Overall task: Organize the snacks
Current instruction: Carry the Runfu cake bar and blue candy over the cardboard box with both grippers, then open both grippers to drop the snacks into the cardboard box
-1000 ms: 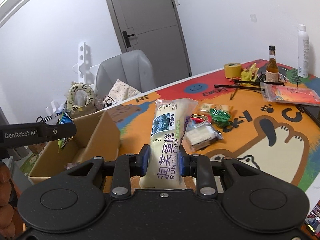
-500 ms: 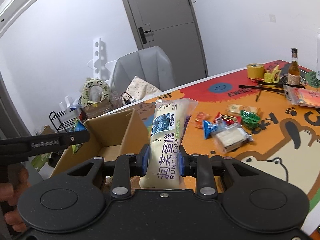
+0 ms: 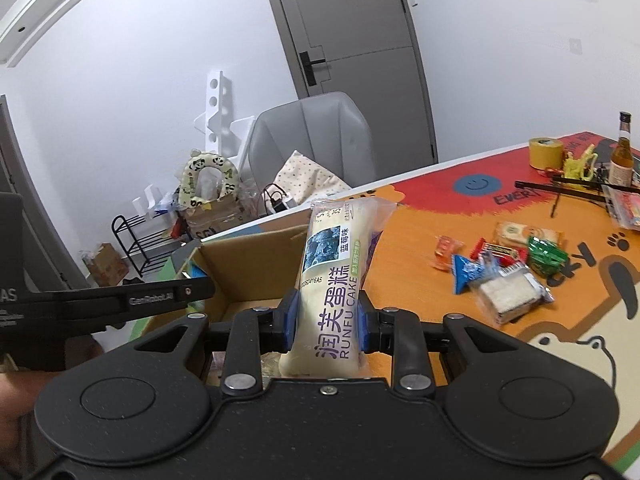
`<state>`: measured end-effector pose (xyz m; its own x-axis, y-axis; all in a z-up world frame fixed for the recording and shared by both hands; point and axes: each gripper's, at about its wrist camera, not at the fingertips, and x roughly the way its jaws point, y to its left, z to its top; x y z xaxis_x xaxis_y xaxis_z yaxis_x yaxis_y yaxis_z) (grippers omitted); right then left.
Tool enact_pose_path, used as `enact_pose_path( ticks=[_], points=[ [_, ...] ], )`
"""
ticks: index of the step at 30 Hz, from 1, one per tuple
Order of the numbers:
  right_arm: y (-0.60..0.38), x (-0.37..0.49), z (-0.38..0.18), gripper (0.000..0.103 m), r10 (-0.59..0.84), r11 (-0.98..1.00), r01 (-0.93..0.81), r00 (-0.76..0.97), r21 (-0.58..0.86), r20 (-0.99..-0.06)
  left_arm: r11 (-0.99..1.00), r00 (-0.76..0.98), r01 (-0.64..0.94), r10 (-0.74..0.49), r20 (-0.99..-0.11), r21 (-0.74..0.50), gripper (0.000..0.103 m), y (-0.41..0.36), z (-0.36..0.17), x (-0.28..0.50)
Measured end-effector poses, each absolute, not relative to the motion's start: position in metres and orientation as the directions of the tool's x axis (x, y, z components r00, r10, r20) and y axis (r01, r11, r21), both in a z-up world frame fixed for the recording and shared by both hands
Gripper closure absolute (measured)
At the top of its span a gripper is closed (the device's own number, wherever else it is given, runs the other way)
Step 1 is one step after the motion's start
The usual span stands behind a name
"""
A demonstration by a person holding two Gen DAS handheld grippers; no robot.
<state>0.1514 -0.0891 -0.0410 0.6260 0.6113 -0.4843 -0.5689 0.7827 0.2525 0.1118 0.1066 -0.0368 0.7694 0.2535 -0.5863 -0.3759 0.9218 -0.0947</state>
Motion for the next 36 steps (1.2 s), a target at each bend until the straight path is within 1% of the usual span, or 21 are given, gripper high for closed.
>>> enact_pose_path(
  ticks=[3, 6, 8, 13, 18, 19, 20, 21, 23, 24, 25, 26, 27, 32, 36],
  points=[
    [-0.081, 0.153, -0.041, 0.076, 0.625, 0.771, -0.582, 0.613, 0.258, -0.483, 0.920, 0.767, -0.381, 0.257, -0.587, -0.094, 0.071, 0.109, -0.035, 0.110],
    [-0.072, 0.153, -0.042, 0.076, 0.631, 0.765, -0.589, 0.604, 0.261, -0.486, 0.915, 0.770, -0.383, 0.237, -0.592, -0.131, 0.066, 0.113, -0.035, 0.102],
    [-0.066, 0.154, -0.043, 0.076, 0.638, 0.759, -0.594, 0.595, 0.267, -0.489, 0.909, 0.769, -0.396, 0.250, -0.588, -0.131, 0.060, 0.112, -0.036, 0.096],
    [-0.052, 0.154, -0.045, 0.076, 0.650, 0.747, -0.607, 0.579, 0.271, -0.493, 0.893, 0.770, -0.414, 0.239, -0.592, -0.178, 0.054, 0.121, -0.034, 0.081],
    [-0.035, 0.157, -0.045, 0.076, 0.690, 0.709, -0.639, 0.540, 0.299, -0.481, 0.881, 0.768, -0.432, 0.248, -0.591, -0.192, 0.044, 0.129, -0.031, 0.070],
    [-0.032, 0.158, -0.045, 0.074, 0.704, 0.693, -0.652, 0.522, 0.307, -0.482, 0.878, 0.766, -0.438, 0.253, -0.591, -0.192, 0.041, 0.130, -0.031, 0.068],
    [-0.029, 0.159, -0.046, 0.067, 0.719, 0.675, -0.667, 0.501, 0.316, -0.481, 0.875, 0.764, -0.445, 0.260, -0.591, -0.191, 0.037, 0.131, -0.031, 0.066],
    [-0.029, 0.158, -0.045, 0.063, 0.723, 0.672, -0.670, 0.500, 0.316, -0.476, 0.871, 0.762, -0.452, 0.267, -0.590, -0.191, 0.034, 0.133, -0.030, 0.064],
    [-0.034, 0.156, -0.046, 0.045, 0.704, 0.694, -0.654, 0.531, 0.300, -0.471, 0.863, 0.756, -0.469, 0.283, -0.590, -0.187, 0.029, 0.135, -0.030, 0.062],
    [-0.039, 0.157, -0.046, 0.041, 0.702, 0.698, -0.648, 0.538, 0.304, -0.467, 0.860, 0.753, -0.476, 0.292, -0.590, -0.183, 0.027, 0.135, -0.030, 0.062],
    [-0.043, 0.157, -0.047, 0.038, 0.703, 0.699, -0.643, 0.539, 0.313, -0.464, 0.858, 0.750, -0.482, 0.299, -0.590, -0.178, 0.023, 0.135, -0.029, 0.061],
    [-0.048, 0.158, -0.047, 0.037, 0.701, 0.703, -0.635, 0.541, 0.321, -0.465, 0.858, 0.749, -0.483, 0.300, -0.591, -0.177, 0.019, 0.134, -0.029, 0.061],
    [-0.054, 0.158, -0.047, 0.037, 0.695, 0.709, -0.627, 0.546, 0.323, -0.467, 0.859, 0.750, -0.479, 0.294, -0.593, -0.179, 0.018, 0.133, -0.029, 0.062],
    [-0.078, 0.156, -0.048, 0.028, 0.664, 0.740, -0.602, 0.577, 0.301, -0.476, 0.878, 0.759, -0.444, 0.264, -0.595, -0.176, 0.011, 0.118, -0.029, 0.068],
    [-0.097, 0.156, -0.049, 0.025, 0.646, 0.756, -0.579, 0.586, 0.305, -0.490, 0.889, 0.767, -0.417, 0.232, -0.599, -0.189, 0.010, 0.105, -0.031, 0.073]
  ],
)
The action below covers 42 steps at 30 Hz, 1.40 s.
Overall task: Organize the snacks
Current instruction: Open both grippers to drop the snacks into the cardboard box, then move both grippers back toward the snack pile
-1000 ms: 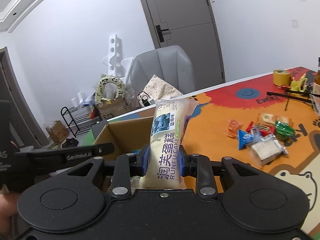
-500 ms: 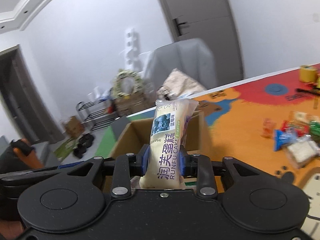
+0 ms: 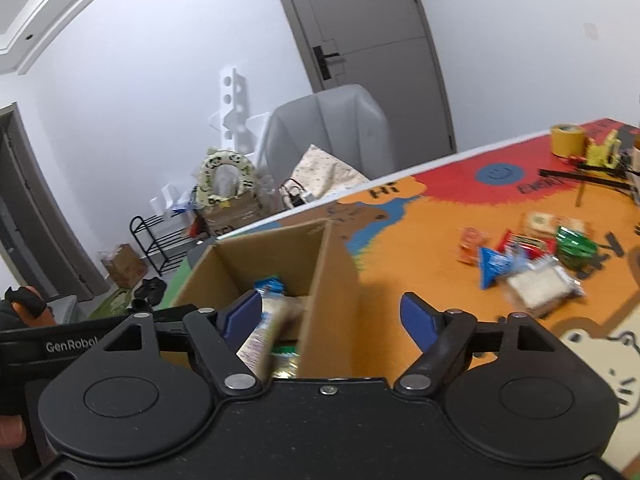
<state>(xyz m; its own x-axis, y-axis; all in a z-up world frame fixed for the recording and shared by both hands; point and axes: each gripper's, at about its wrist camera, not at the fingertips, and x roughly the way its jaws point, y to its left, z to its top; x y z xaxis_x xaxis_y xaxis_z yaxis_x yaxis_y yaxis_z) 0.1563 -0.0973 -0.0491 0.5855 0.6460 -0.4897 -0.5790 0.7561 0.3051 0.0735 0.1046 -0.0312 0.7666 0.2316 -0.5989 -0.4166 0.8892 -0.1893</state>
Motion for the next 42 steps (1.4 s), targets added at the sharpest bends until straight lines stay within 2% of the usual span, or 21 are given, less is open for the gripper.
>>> enact_pose_path(
  ticks=[9, 17, 23, 42],
  points=[
    [-0.129, 0.157, -0.053, 0.017, 0.605, 0.788, -0.545, 0.598, 0.286, -0.525, 0.891, 0.776, -0.395, 0.195, -0.600, -0.222, 0.007, 0.078, -0.032, 0.079],
    [-0.158, 0.157, -0.050, 0.000, 0.569, 0.815, -0.516, 0.630, 0.263, -0.529, 0.904, 0.778, -0.367, 0.168, -0.606, -0.220, 0.006, 0.055, -0.030, 0.085],
    [-0.184, 0.162, -0.049, 0.000, 0.531, 0.842, -0.480, 0.654, 0.248, -0.538, 0.914, 0.785, -0.340, 0.146, -0.603, -0.221, 0.003, 0.037, -0.029, 0.095],
    [-0.241, 0.195, -0.063, 0.000, 0.455, 0.889, -0.383, 0.674, 0.252, -0.582, 0.948, 0.790, -0.238, 0.061, -0.611, -0.212, 0.003, -0.010, -0.030, 0.141]
  ],
)
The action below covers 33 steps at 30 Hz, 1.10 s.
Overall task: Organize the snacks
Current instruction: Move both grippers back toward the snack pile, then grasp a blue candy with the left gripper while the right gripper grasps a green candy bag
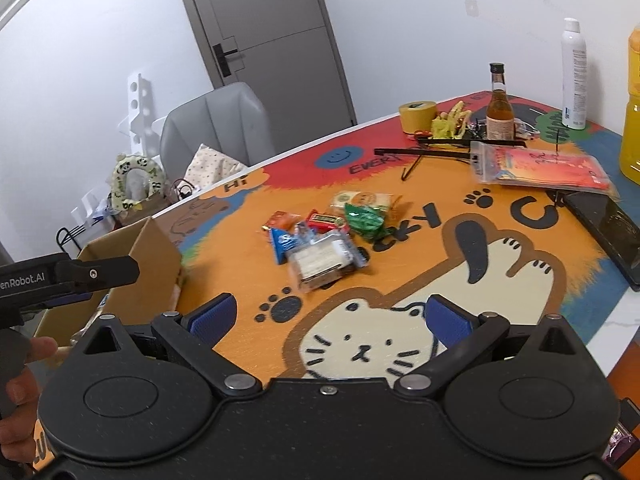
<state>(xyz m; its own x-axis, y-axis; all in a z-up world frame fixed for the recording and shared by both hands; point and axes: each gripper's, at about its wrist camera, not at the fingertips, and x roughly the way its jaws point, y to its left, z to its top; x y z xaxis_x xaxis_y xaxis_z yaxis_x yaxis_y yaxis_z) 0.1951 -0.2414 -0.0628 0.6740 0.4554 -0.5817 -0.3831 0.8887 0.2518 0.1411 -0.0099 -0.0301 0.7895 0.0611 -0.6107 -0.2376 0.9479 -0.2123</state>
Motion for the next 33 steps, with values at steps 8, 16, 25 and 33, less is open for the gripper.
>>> enact_pose_path(
  ticks=[8, 16, 25, 33],
  points=[
    [-0.250, 0.221, -0.067, 0.000, 0.464, 0.886, -0.365, 0.684, 0.287, -0.563, 0.952, 0.791, -0.215, 0.039, -0.610, -0.218, 0.003, -0.024, -0.038, 0.174],
    [-0.249, 0.256, -0.081, 0.009, 0.464, 0.886, -0.357, 0.686, 0.295, -0.561, 0.951, 0.785, -0.212, 0.028, -0.619, -0.227, 0.004, -0.028, -0.051, 0.214],
    [-0.242, 0.287, -0.097, 0.020, 0.468, 0.884, -0.360, 0.681, 0.299, -0.564, 0.948, 0.770, -0.218, 0.021, -0.638, -0.231, 0.011, -0.034, -0.073, 0.256],
    [-0.233, 0.317, -0.112, 0.027, 0.485, 0.874, -0.372, 0.665, 0.311, -0.567, 0.939, 0.747, -0.258, 0.046, -0.663, -0.226, 0.028, -0.036, -0.100, 0.287]
  ],
)
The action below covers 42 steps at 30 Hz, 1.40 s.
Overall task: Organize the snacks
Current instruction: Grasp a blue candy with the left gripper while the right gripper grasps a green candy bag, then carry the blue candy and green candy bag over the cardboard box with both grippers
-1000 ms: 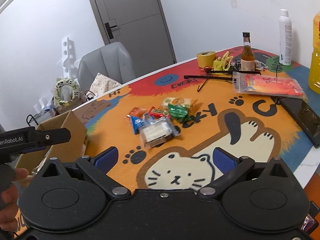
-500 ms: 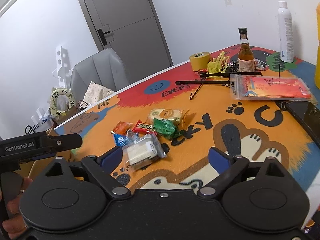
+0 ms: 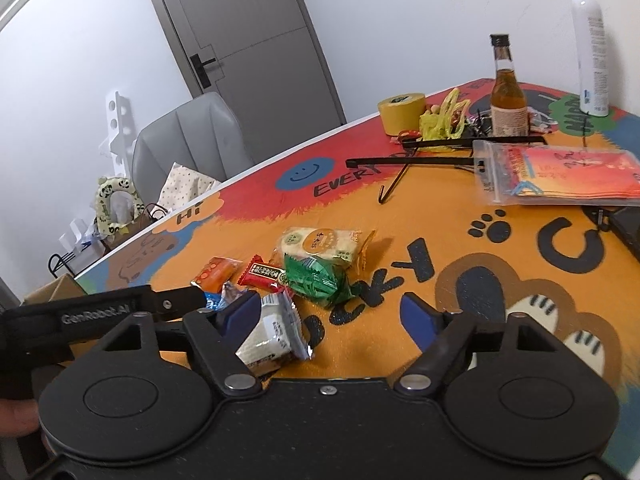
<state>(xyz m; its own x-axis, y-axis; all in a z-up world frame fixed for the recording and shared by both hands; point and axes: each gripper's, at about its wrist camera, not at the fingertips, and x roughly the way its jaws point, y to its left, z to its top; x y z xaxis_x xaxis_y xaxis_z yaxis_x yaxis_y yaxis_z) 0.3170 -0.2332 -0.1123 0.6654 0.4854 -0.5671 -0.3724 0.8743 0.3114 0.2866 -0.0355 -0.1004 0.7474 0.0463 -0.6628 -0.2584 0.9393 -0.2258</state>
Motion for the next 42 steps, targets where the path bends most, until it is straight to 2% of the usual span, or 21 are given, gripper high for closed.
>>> enact_pose_path(
  ticks=[10, 15, 17, 20, 21, 22, 23, 24, 25, 42],
  points=[
    [-0.213, 0.335, -0.121, 0.030, 0.512, 0.857, -0.432, 0.644, 0.282, -0.569, 0.927, 0.715, -0.283, 0.034, -0.699, -0.245, 0.038, -0.027, -0.126, 0.313],
    [-0.209, 0.343, -0.124, 0.031, 0.504, 0.861, -0.429, 0.648, 0.273, -0.571, 0.925, 0.718, -0.267, 0.004, -0.696, -0.270, 0.052, -0.028, -0.133, 0.319],
    [-0.206, 0.345, -0.125, 0.034, 0.496, 0.865, -0.430, 0.654, 0.259, -0.571, 0.917, 0.725, -0.268, -0.009, -0.689, -0.294, 0.067, -0.026, -0.134, 0.322],
    [-0.200, 0.349, -0.127, 0.037, 0.495, 0.863, -0.449, 0.654, 0.234, -0.572, 0.918, 0.727, -0.264, -0.012, -0.686, -0.297, 0.073, -0.027, -0.134, 0.322],
    [-0.197, 0.350, -0.127, 0.039, 0.494, 0.862, -0.453, 0.653, 0.226, -0.574, 0.917, 0.729, -0.264, -0.013, -0.684, -0.298, 0.074, -0.027, -0.133, 0.321],
    [-0.195, 0.350, -0.127, 0.047, 0.491, 0.863, -0.456, 0.652, 0.218, -0.578, 0.916, 0.730, -0.267, -0.011, -0.684, -0.300, 0.075, -0.027, -0.133, 0.320],
    [-0.193, 0.352, -0.128, 0.060, 0.489, 0.863, -0.458, 0.648, 0.215, -0.584, 0.915, 0.731, -0.270, -0.009, -0.683, -0.301, 0.076, -0.027, -0.132, 0.319],
    [-0.192, 0.353, -0.129, 0.067, 0.485, 0.864, -0.455, 0.642, 0.213, -0.594, 0.915, 0.732, -0.270, -0.007, -0.681, -0.301, 0.076, -0.027, -0.131, 0.317],
    [-0.192, 0.353, -0.130, 0.068, 0.481, 0.866, -0.453, 0.642, 0.210, -0.597, 0.915, 0.734, -0.271, -0.006, -0.679, -0.300, 0.076, -0.026, -0.130, 0.316],
    [-0.203, 0.288, -0.088, 0.070, 0.467, 0.880, -0.431, 0.706, 0.201, -0.532, 0.920, 0.784, -0.241, -0.003, -0.621, -0.309, 0.076, -0.024, -0.087, 0.259]
  ],
)
